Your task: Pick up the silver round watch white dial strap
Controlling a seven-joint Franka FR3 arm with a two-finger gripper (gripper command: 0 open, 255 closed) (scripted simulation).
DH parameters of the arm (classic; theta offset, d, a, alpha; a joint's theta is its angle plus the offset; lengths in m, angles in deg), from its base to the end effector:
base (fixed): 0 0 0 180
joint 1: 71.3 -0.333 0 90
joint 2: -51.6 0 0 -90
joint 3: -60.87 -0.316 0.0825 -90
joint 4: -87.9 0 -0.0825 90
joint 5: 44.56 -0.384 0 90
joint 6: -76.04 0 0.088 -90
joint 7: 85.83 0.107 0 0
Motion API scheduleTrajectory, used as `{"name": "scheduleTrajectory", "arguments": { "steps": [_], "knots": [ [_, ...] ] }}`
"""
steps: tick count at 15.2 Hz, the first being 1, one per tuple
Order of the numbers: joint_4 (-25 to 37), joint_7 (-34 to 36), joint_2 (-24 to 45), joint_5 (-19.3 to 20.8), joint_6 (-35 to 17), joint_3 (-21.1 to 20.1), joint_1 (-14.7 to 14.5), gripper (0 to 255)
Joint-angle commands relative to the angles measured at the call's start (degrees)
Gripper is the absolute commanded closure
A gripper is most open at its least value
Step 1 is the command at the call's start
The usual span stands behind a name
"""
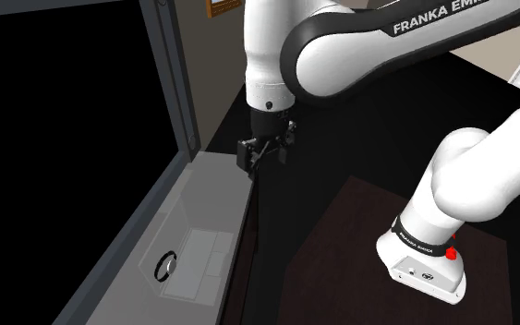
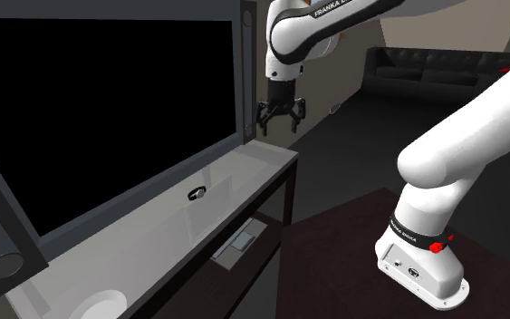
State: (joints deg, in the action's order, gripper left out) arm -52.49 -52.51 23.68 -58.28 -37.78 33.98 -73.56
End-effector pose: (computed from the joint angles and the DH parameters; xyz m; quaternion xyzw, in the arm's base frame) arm 0.3478 0.2184 0.4525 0.9939 -0.1106 -0.0061 0.0008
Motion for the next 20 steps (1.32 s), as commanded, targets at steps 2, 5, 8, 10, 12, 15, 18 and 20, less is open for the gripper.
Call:
{"name": "scheduleTrajectory", "arguments": {
  "steps": [2,5,8,10,12,15,18,20],
  "knots": [
    [1.61,5.9,6.04,0.46,-5.16,-4.02,0.99,0],
    [3.96,12.34,12.73,2.6,-9.86,-7.9,2.24,0],
    [7.06,19.82,20.29,6.89,-14.06,-11.33,3.47,0],
    [9.57,25.47,25.81,11.07,-16.39,-12.97,3.83,0],
    [12.48,31.43,31.57,16.03,-18.17,-13.71,3.45,0],
    [17.59,39.92,40.04,23.49,-19.73,-12.66,0.9,0],
    [23.51,46.78,47.77,29.35,-20.29,-9.93,-3.14,0],
    [27.87,50.44,52.58,32.31,-20.3,-7.95,-5.94,0]
  ]
}}
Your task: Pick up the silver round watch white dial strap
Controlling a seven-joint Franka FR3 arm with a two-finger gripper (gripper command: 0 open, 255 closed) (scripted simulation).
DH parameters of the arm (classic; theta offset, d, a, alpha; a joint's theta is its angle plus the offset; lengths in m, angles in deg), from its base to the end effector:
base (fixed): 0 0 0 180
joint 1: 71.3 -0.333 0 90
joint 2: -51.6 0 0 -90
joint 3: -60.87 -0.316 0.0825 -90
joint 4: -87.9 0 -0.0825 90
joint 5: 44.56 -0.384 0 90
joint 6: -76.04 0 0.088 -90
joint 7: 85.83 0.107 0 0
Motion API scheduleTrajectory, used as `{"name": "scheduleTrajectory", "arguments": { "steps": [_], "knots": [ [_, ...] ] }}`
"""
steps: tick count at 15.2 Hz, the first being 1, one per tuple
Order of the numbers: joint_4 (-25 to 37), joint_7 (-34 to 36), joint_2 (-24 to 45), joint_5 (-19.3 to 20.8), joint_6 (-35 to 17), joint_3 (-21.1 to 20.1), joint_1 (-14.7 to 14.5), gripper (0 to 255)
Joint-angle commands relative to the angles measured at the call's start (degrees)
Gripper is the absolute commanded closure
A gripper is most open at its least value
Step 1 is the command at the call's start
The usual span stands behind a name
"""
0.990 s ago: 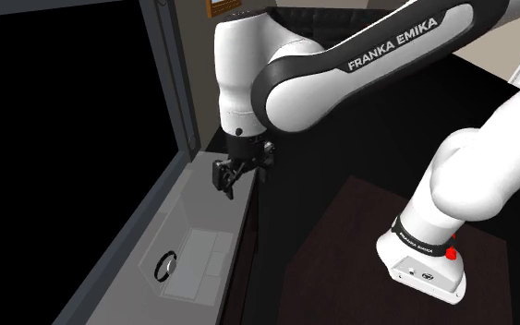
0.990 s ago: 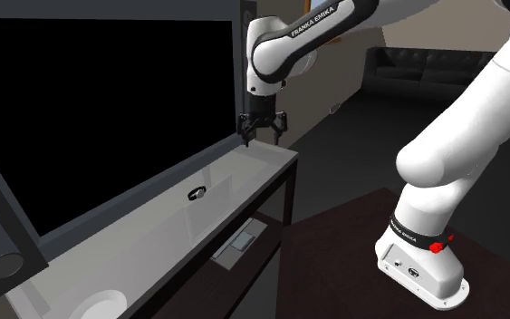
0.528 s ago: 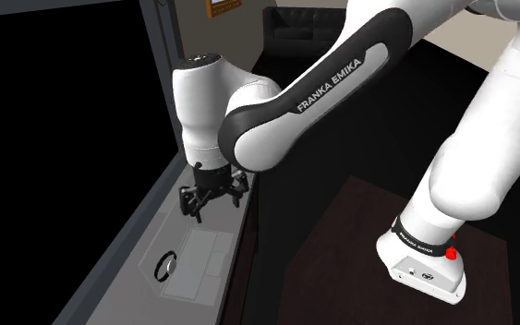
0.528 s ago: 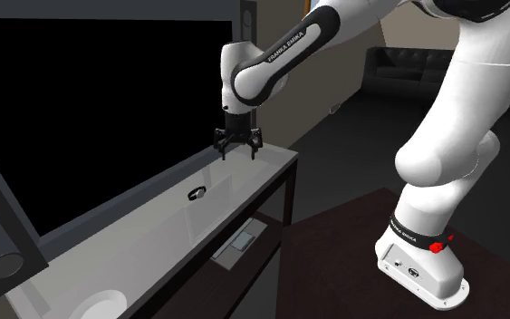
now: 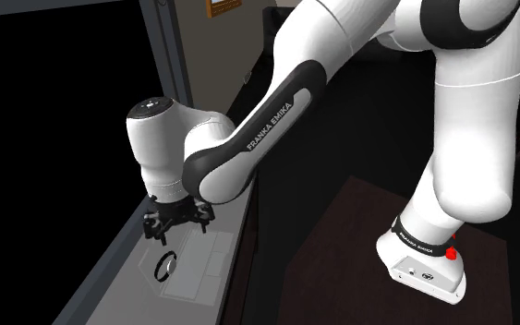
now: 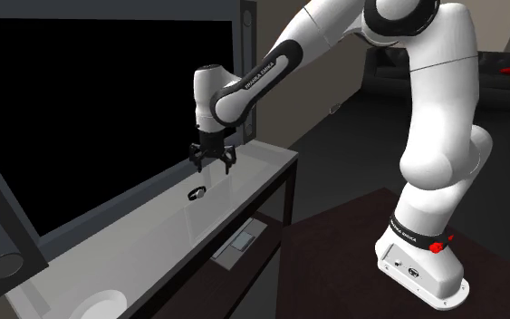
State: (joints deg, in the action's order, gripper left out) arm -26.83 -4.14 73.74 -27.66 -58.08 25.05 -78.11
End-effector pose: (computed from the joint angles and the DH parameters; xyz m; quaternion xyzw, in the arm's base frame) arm 0.4579 0.3956 0.3008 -0.9664 0.2561 -0.0067 0.0202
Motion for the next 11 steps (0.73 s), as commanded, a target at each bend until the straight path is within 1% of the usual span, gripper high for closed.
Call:
{"name": "scheduleTrajectory", "arguments": {
  "steps": [1,3,11],
  "knots": [
    [4.51,3.63,4.83,2.86,0.09,2.01,-2.81,0],
    [8.97,6.16,9.03,4.68,0.39,3.78,-5.31,0],
    [8.77,7.73,12.91,7.25,-3.45,5.96,-6.89,0]
  ]
}}
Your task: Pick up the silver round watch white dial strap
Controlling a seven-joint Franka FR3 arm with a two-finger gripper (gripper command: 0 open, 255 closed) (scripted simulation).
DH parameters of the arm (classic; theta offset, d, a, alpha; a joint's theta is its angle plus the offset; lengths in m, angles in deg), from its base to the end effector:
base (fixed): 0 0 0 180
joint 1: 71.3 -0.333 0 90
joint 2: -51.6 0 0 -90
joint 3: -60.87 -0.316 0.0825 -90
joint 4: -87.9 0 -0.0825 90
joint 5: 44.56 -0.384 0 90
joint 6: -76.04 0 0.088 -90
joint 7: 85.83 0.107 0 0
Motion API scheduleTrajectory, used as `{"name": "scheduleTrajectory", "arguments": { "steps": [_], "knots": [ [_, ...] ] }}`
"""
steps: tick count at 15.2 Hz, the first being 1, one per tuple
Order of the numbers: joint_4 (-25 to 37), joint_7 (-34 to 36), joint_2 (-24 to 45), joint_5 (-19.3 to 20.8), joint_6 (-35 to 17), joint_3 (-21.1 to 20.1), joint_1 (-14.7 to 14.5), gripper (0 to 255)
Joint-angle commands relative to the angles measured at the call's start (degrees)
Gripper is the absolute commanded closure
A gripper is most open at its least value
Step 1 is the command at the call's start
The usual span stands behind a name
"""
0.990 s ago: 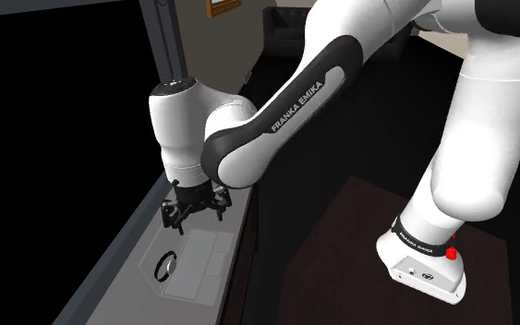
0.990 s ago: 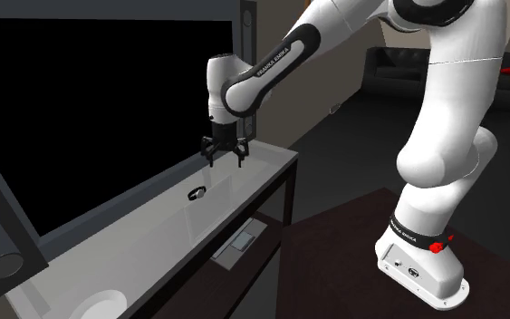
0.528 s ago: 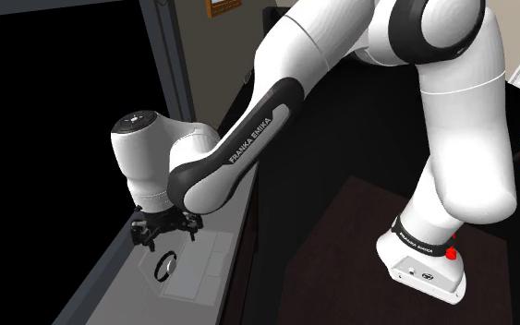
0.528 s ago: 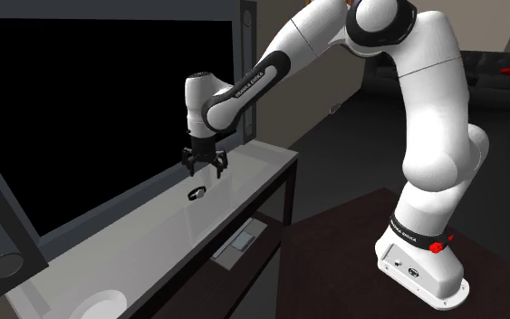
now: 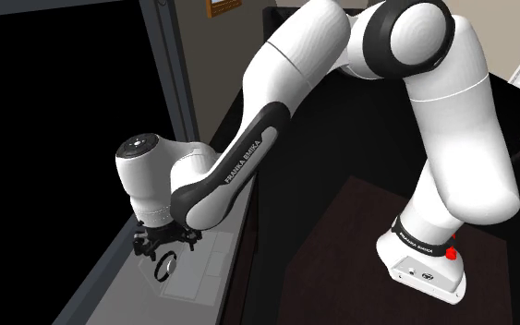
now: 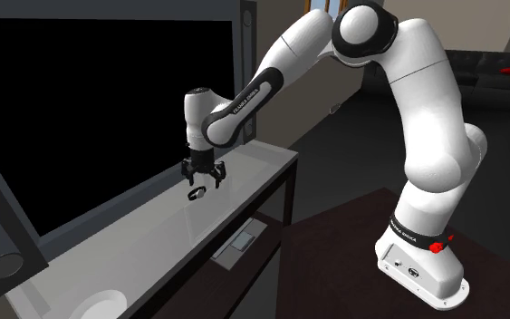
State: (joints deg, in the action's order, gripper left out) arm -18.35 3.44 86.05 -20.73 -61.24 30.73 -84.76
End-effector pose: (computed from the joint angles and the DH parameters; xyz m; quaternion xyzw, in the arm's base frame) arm 0.4840 0.4253 0.2357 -0.9584 0.2844 -0.0096 0.0228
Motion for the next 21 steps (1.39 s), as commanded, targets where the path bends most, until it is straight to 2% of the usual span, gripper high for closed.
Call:
{"name": "scheduleTrajectory", "arguments": {
  "steps": [1,2,11,21],
  "knots": [
    [0.28,0.15,0.59,0.32,-0.3,0.29,-0.24,0],
    [0.3,0.1,0.65,0.35,-0.35,0.32,-0.21,255],
    [0.29,0.15,0.59,0.32,-0.3,0.28,-0.24,255],
    [0.71,-1.98,-4.48,-3.14,4.82,-2.44,1.72,255]
  ]
}}
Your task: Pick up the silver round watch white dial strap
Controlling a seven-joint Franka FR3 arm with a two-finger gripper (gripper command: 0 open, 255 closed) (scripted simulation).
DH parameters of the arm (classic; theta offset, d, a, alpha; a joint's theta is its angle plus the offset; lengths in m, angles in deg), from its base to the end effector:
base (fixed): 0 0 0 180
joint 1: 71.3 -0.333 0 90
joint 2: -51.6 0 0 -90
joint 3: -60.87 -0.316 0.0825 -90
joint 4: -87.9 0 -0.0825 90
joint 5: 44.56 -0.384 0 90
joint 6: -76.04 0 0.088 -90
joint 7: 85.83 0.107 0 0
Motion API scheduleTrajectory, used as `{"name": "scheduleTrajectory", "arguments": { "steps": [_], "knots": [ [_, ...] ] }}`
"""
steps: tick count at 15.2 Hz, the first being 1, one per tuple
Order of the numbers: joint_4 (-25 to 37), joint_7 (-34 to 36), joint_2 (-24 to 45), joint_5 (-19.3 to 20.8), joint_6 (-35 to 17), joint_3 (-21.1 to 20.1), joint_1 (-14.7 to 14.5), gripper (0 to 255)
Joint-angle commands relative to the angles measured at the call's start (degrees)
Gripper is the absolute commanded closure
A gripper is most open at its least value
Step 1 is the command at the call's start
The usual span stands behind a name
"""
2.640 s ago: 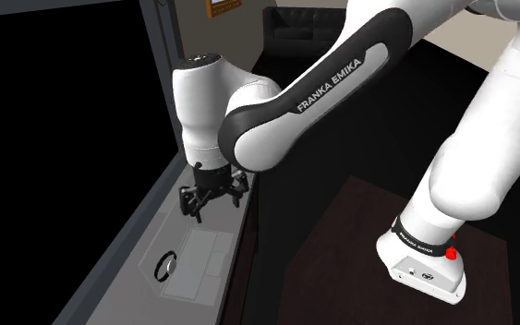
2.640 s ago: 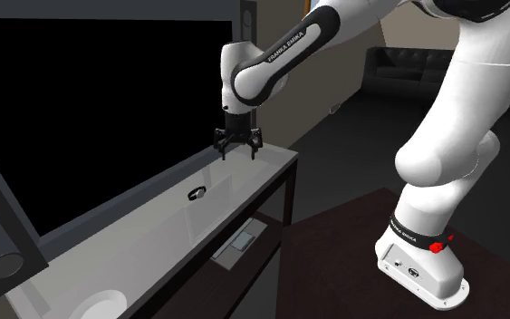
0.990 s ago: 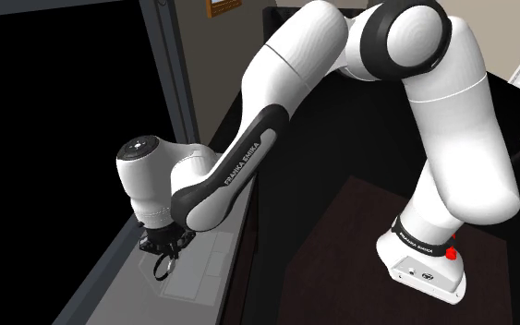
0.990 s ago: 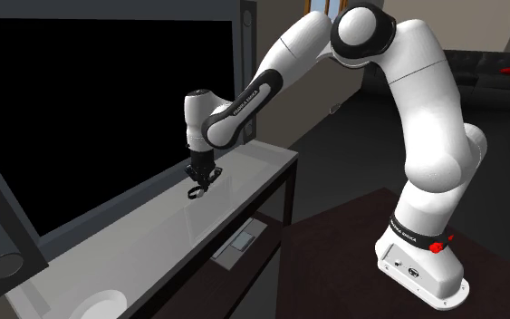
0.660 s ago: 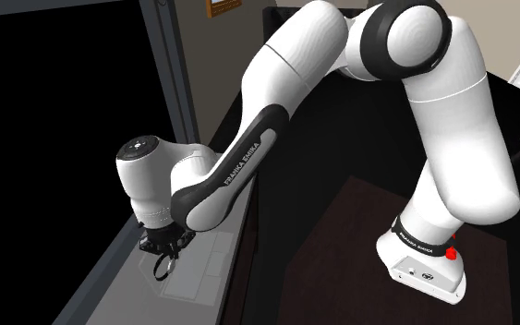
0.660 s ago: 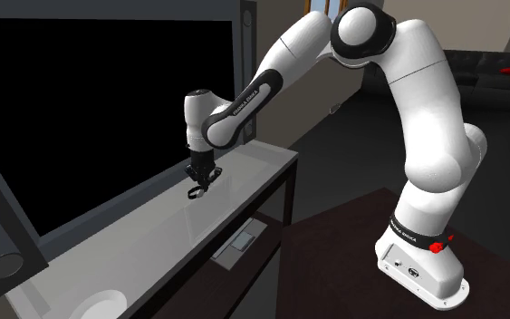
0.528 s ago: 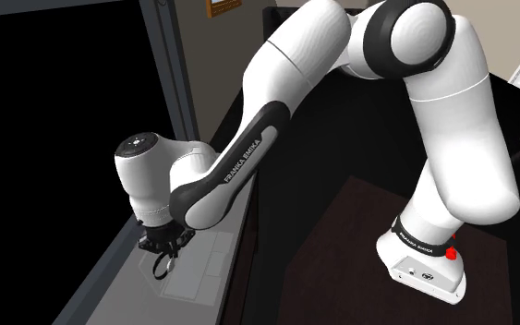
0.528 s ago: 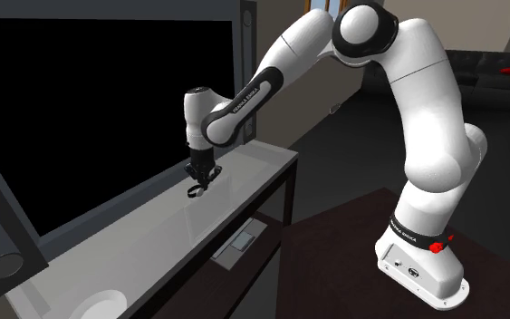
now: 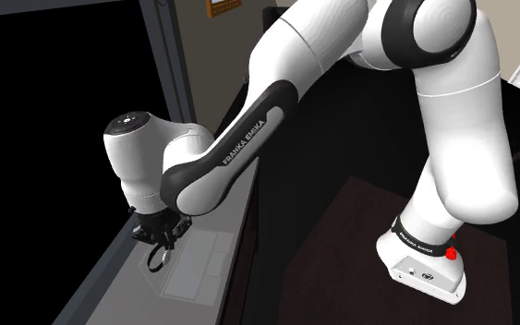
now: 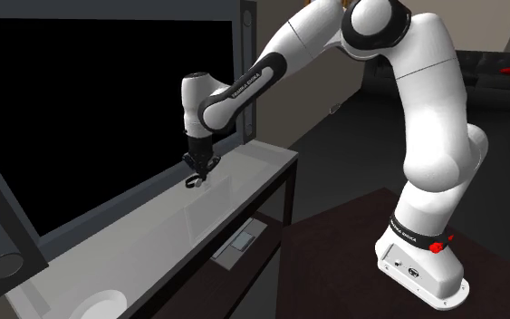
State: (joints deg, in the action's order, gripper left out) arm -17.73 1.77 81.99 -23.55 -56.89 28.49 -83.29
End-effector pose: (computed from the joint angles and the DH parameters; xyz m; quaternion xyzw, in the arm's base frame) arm 0.4842 0.4268 0.2797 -0.9584 0.2844 -0.0098 0.0229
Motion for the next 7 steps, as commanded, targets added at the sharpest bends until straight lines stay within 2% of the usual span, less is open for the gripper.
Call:
{"name": "scheduleTrajectory", "arguments": {
  "steps": [1,7],
  "knots": [
    [0.2,-0.51,-0.89,-0.67,1.02,-0.45,0.42,255],
    [0.82,-1.38,-2.79,-2.08,3.3,-1.41,1.09,255]
  ]
}}
